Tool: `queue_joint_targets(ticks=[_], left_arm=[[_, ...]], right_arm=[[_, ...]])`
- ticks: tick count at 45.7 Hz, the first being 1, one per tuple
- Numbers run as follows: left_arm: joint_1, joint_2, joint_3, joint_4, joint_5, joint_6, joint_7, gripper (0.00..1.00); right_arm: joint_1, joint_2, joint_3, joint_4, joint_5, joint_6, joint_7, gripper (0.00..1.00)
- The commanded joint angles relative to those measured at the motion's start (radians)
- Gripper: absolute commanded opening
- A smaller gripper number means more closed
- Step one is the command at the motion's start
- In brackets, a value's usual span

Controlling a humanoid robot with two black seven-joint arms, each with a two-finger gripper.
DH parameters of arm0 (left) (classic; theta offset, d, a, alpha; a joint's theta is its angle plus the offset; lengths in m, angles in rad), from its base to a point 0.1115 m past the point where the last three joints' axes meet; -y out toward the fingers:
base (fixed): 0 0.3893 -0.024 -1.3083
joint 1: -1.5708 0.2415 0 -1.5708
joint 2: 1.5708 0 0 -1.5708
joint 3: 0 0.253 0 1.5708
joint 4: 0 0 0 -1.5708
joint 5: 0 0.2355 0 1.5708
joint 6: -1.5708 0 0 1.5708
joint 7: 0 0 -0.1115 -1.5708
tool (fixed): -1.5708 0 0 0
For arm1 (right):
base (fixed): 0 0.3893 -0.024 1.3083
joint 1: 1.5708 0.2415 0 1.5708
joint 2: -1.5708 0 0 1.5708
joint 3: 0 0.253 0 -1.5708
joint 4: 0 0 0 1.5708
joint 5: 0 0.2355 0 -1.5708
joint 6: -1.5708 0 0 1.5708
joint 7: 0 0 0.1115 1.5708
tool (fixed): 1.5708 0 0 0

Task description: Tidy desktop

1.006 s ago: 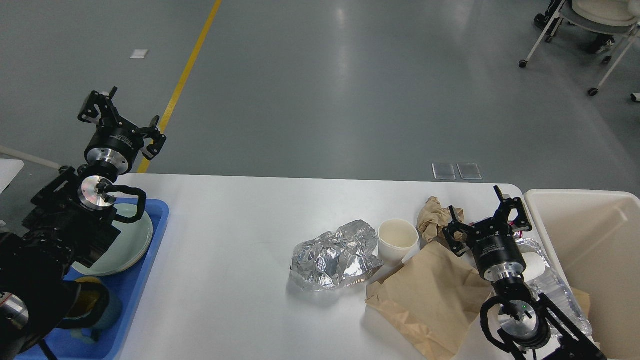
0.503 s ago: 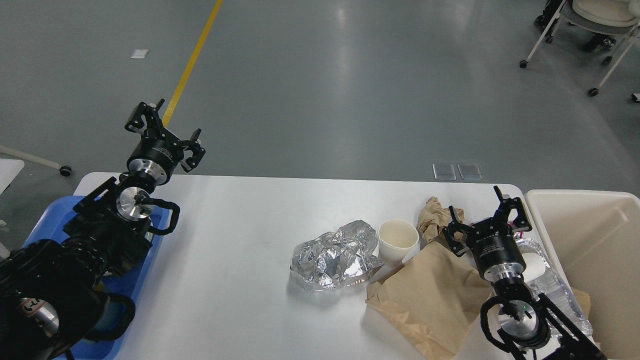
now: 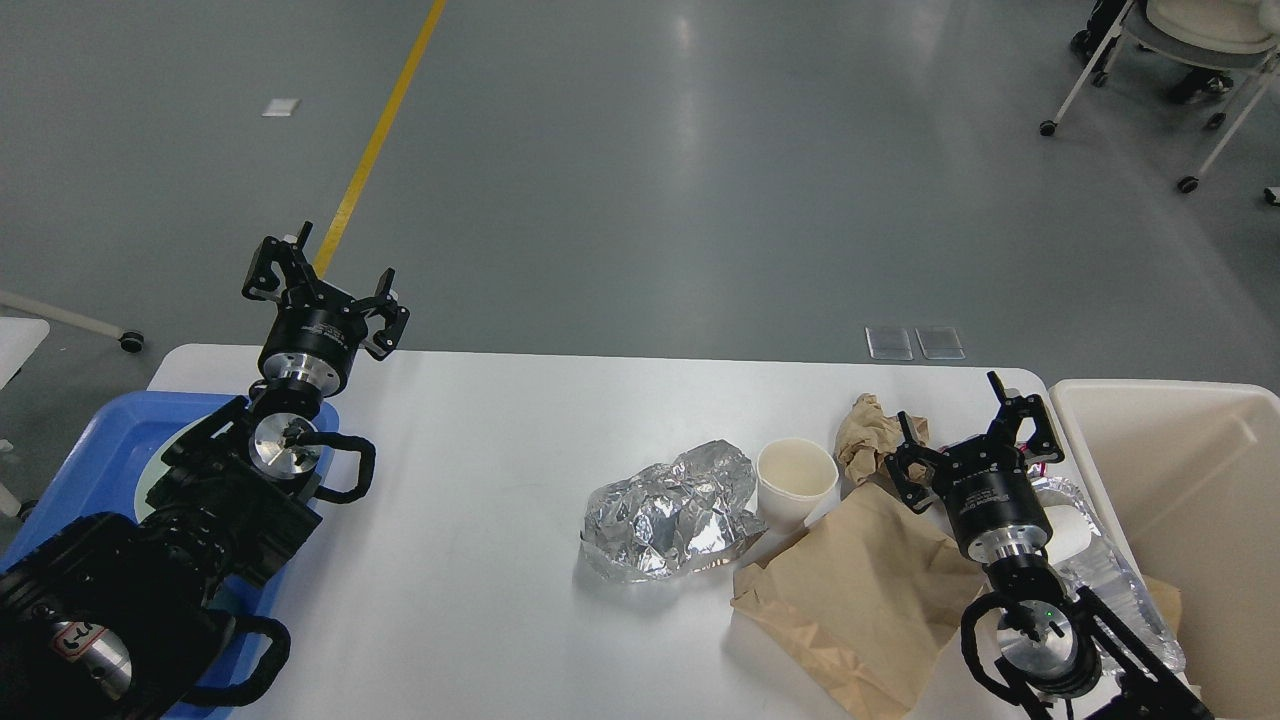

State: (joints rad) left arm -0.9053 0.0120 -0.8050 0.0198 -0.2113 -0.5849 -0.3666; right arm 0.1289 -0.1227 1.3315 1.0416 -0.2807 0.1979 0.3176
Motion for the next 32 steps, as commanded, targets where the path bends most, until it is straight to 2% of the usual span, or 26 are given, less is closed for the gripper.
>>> queue_joint_targets(ticks=[1,14,32], left_arm=[[0.054,-0.009,-0.003,-0.003,0.0,-0.015,-0.012,0.97],[0.078,-0.006,0.003,-0.003,-0.002,-0.104,-0.018,0.97],[0.08,-0.004,0.003,-0.003,-0.003,-0.107,-0.018,0.97]], right_arm=[[0.0,0.0,0.0,0.0,0.0,0.0,0.0,1.0],[0.0,0.0,0.0,0.0,0.0,0.0,0.0,1.0],[0.0,0.0,0.0,0.0,0.0,-0.003,0.0,1.0]])
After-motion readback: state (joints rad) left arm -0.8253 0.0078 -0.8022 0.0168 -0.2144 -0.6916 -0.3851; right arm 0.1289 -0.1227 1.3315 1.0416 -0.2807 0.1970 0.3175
